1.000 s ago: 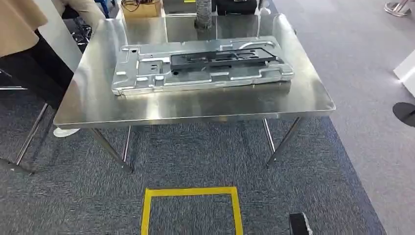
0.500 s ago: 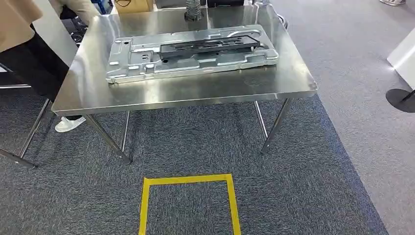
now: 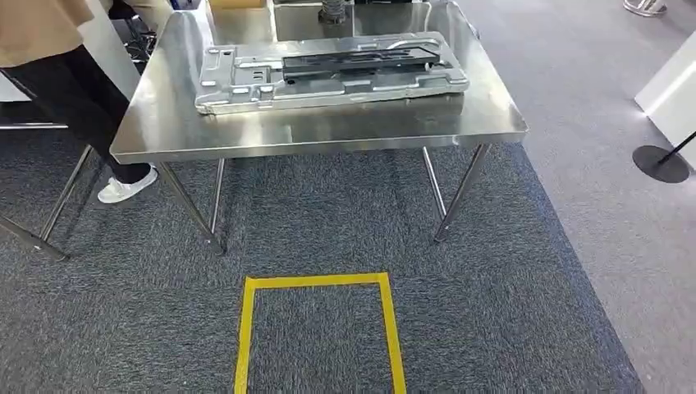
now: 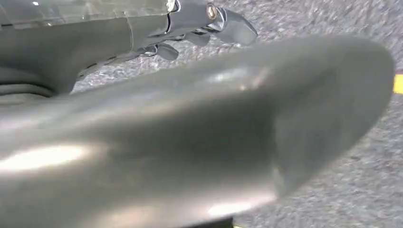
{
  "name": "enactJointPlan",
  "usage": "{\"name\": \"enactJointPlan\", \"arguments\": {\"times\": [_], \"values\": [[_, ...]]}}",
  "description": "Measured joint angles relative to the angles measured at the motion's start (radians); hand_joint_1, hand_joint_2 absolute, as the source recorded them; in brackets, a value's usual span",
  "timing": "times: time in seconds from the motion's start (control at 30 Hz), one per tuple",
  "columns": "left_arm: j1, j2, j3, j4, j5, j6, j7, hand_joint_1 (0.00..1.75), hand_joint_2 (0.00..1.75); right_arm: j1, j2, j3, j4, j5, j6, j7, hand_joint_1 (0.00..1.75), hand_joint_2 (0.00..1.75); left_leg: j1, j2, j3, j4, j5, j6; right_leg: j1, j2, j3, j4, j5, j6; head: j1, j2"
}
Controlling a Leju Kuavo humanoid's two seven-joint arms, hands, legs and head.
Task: Take the parts from the cabinet and place them on the table.
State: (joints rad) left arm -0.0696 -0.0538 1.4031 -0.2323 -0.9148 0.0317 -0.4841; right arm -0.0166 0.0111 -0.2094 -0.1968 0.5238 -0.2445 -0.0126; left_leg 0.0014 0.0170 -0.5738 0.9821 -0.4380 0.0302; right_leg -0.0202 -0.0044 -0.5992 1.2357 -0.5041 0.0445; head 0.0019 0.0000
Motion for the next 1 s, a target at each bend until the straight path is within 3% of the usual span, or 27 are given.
{"name": "enactJointPlan", "arguments": {"times": [0.03, 0.07, 0.1, 0.2, 0.23, 0.27, 0.3, 0.37, 0.4, 0.43, 0.47, 0.5, 0.53, 0.57, 0.6, 0.63, 0.67, 0.73, 0.77, 0.8, 0.83, 0.9, 0.93, 0.97, 1.0], "values": [[-0.001, -0.001, 0.000, 0.000, 0.000, 0.000, 0.000, 0.00, 0.00, -0.002, 0.000, 0.000, 0.000, 0.000, 0.003, 0.000, 0.00, 0.00, 0.001, 0.000, -0.018, 0.010, 0.008, -0.004, -0.002, 0.000, 0.068, -0.089, 0.010, -0.001, 0.000, 0.000], [-0.001, -0.001, 0.000, 0.000, 0.000, 0.000, 0.000, 0.00, 0.00, -0.004, 0.000, 0.001, 0.000, -0.001, 0.007, 0.001, 0.00, 0.00, -0.001, -0.001, -0.030, 0.022, 0.014, -0.009, -0.003, 0.001, 0.137, -0.183, -0.019, -0.004, 0.000, 0.000], [-0.001, -0.001, -0.001, 0.000, 0.000, 0.000, 0.000, 0.00, 0.00, -0.007, 0.000, 0.001, 0.000, -0.005, 0.016, 0.002, 0.00, 0.00, -0.004, -0.002, -0.041, 0.032, 0.018, -0.015, 0.004, 0.002, 0.181, -0.264, -0.052, -0.010, -0.002, 0.000], [0.000, -0.001, -0.001, 0.000, -0.004, 0.000, -0.001, 0.00, 0.00, -0.008, 0.000, 0.001, 0.003, -0.020, 0.036, 0.010, 0.00, 0.00, -0.001, 0.000, -0.047, 0.025, 0.051, -0.035, 0.012, 0.001, 0.160, -0.263, -0.041, -0.037, -0.003, 0.000], [0.001, 0.000, -0.001, 0.000, -0.005, 0.000, -0.001, 0.00, 0.00, -0.007, 0.001, 0.000, 0.005, -0.028, 0.046, 0.014, 0.00, 0.00, 0.002, -0.002, -0.052, 0.027, 0.052, -0.040, 0.004, -0.004, 0.153, -0.273, -0.026, -0.048, -0.002, 0.000], [0.003, 0.000, -0.001, 0.000, -0.005, 0.000, -0.002, 0.00, 0.00, -0.009, 0.001, -0.003, 0.008, -0.032, 0.054, 0.018, 0.00, 0.00, 0.005, -0.006, -0.062, 0.049, 0.006, -0.044, 0.006, -0.008, 0.140, -0.272, -0.014, -0.057, -0.003, 0.000], [0.005, -0.002, -0.001, 0.000, -0.005, -0.002, -0.003, 0.00, 0.00, -0.010, 0.001, -0.006, 0.008, -0.040, 0.065, 0.018, 0.00, 0.00, 0.006, -0.007, -0.078, 0.101, -0.059, -0.046, 0.007, -0.008, 0.126, -0.271, -0.003, -0.063, -0.010, 0.000], [0.005, -0.003, -0.002, 0.001, -0.006, -0.004, -0.004, 0.00, 0.00, -0.007, 0.000, -0.013, 0.008, -0.056, 0.088, 0.012, 0.00, 0.00, 0.009, -0.007, -0.112, 0.255, -0.171, -0.053, 0.012, -0.008, 0.092, -0.270, 0.022, -0.066, -0.010, 0.000], [0.005, -0.003, -0.002, 0.001, -0.006, -0.004, -0.004, 0.00, 0.00, -0.005, 0.000, -0.017, 0.008, -0.067, 0.102, 0.005, 0.00, 0.00, 0.010, -0.007, -0.121, 0.318, -0.184, -0.054, 0.015, -0.007, 0.074, -0.269, 0.031, -0.066, -0.011, 0.000], [0.005, -0.003, -0.002, 0.001, -0.005, -0.003, -0.004, 0.00, 0.00, -0.004, 0.000, -0.027, 0.008, -0.082, 0.119, -0.008, 0.00, 1.75, 0.009, -0.007, -0.114, 0.346, -0.157, -0.053, 0.016, -0.007, 0.058, -0.268, 0.042, -0.066, -0.011, 0.000], [0.006, -0.003, -0.002, 0.001, -0.005, -0.002, -0.002, 0.00, 0.00, -0.004, 0.000, -0.035, 0.008, -0.094, 0.132, -0.015, 0.00, 1.75, 0.009, -0.008, -0.091, 0.335, -0.112, -0.051, 0.017, -0.007, 0.044, -0.266, 0.053, -0.064, -0.011, 0.000], [0.005, -0.003, -0.002, 0.001, -0.005, -0.001, 0.002, 0.00, 0.00, -0.003, 0.001, -0.042, 0.009, -0.104, 0.143, -0.023, 0.00, 1.75, 0.009, -0.008, -0.049, 0.287, -0.065, -0.046, 0.018, -0.007, 0.031, -0.263, 0.062, -0.062, -0.011, 0.000], [0.005, -0.003, -0.002, 0.001, -0.005, -0.001, 0.003, 0.00, 0.00, -0.003, 0.001, -0.049, 0.009, -0.111, 0.150, -0.028, 0.00, 1.75, 0.008, -0.008, 0.011, 0.207, -0.045, -0.040, 0.019, -0.007, 0.021, -0.260, 0.069, -0.060, -0.011, 0.000], [0.003, -0.002, -0.002, 0.001, -0.005, 0.000, 0.006, 0.00, 0.00, -0.005, 0.002, -0.056, 0.009, -0.116, 0.157, -0.033, 0.00, 1.75, 0.005, -0.008, 0.086, 0.104, -0.057, -0.030, 0.018, -0.007, 0.017, -0.257, 0.076, -0.057, -0.011, 0.000], [0.001, -0.001, -0.002, 0.001, -0.005, 0.000, 0.007, 0.00, 0.00, -0.005, 0.003, -0.060, 0.009, -0.119, 0.160, -0.038, 0.00, 1.75, 0.000, -0.007, 0.150, 0.006, -0.090, -0.025, 0.025, -0.007, 0.013, -0.251, 0.080, -0.052, -0.011, 0.000], [-0.003, 0.000, -0.002, 0.001, -0.005, 0.000, 0.010, 0.00, 0.00, -0.004, 0.003, -0.066, 0.009, -0.123, 0.164, -0.041, 0.00, 1.75, 0.001, -0.007, 0.163, -0.032, -0.112, -0.025, 0.025, -0.009, 0.009, -0.249, 0.086, -0.045, -0.010, 0.000], [-0.005, 0.000, -0.002, 0.001, -0.005, 0.000, 0.012, 0.00, 0.00, -0.006, 0.003, -0.072, 0.009, -0.124, 0.166, -0.042, 0.00, 1.75, -0.002, -0.007, 0.155, -0.032, -0.114, -0.024, 0.022, -0.012, 0.005, -0.250, 0.094, -0.038, -0.010, 0.000], [0.000, 0.000, -0.002, 0.001, -0.005, 0.000, 0.022, 0.00, 0.00, -0.006, 0.002, -0.080, 0.009, -0.124, 0.174, -0.042, 0.00, 1.75, 0.002, -0.006, 0.151, -0.041, -0.099, -0.012, 0.024, -0.013, 0.003, -0.252, 0.104, -0.025, -0.010, 0.000], [0.001, -0.001, -0.001, 0.001, -0.005, 0.001, 0.027, 0.00, 0.00, -0.006, -0.001, -0.083, 0.009, -0.124, 0.174, -0.042, 0.00, 1.75, 0.005, -0.003, 0.145, -0.043, -0.088, -0.008, 0.017, -0.004, -0.006, -0.232, 0.085, -0.020, -0.010, 0.000], [0.001, -0.001, -0.001, 0.001, -0.005, 0.001, 0.028, 0.00, 0.00, -0.006, -0.001, -0.084, 0.009, -0.124, 0.174, -0.042, 0.00, 1.75, 0.005, -0.002, 0.136, -0.042, -0.082, 0.000, 0.016, -0.002, -0.026, -0.183, 0.040, -0.017, -0.006, 0.000], [0.000, -0.001, -0.001, 0.001, -0.005, 0.003, 0.030, 0.00, 0.00, -0.005, 0.000, -0.086, 0.009, -0.123, 0.175, -0.042, 0.00, 1.75, 0.004, -0.002, 0.126, -0.041, -0.075, 0.002, 0.013, -0.001, -0.061, -0.095, -0.018, -0.012, -0.004, 0.000], [0.002, -0.001, -0.001, 0.001, -0.005, 0.003, 0.034, 0.00, 0.00, -0.002, 0.000, -0.088, 0.009, -0.121, 0.176, -0.042, 0.00, 1.75, 0.001, -0.002, 0.108, -0.036, -0.064, 0.002, 0.010, 0.000, -0.115, 0.057, -0.088, -0.005, -0.004, 0.000], [0.004, -0.001, -0.001, 0.001, -0.004, 0.005, 0.036, 0.00, 0.00, -0.001, -0.001, -0.089, 0.009, -0.121, 0.176, -0.042, 0.00, 1.75, 0.001, -0.002, 0.100, -0.032, -0.062, 0.001, 0.008, -0.001, -0.116, 0.077, -0.090, -0.003, -0.005, 0.000], [0.005, -0.001, -0.001, 0.002, -0.004, 0.005, 0.036, 0.00, 0.00, 0.000, -0.001, -0.091, 0.009, -0.121, 0.176, -0.042, 0.00, 1.75, 0.001, -0.002, 0.092, -0.025, -0.061, -0.001, 0.007, -0.001, -0.090, 0.046, -0.071, -0.003, -0.004, 0.000], [0.005, -0.001, 0.000, 0.001, -0.004, 0.005, 0.038, 0.00, 0.00, 0.000, -0.003, -0.092, 0.009, -0.121, 0.176, -0.042, 0.00, 1.75, 0.002, -0.003, 0.086, -0.019, -0.060, -0.002, 0.006, -0.001, -0.040, -0.028, -0.036, -0.004, -0.004, 0.000]]}}
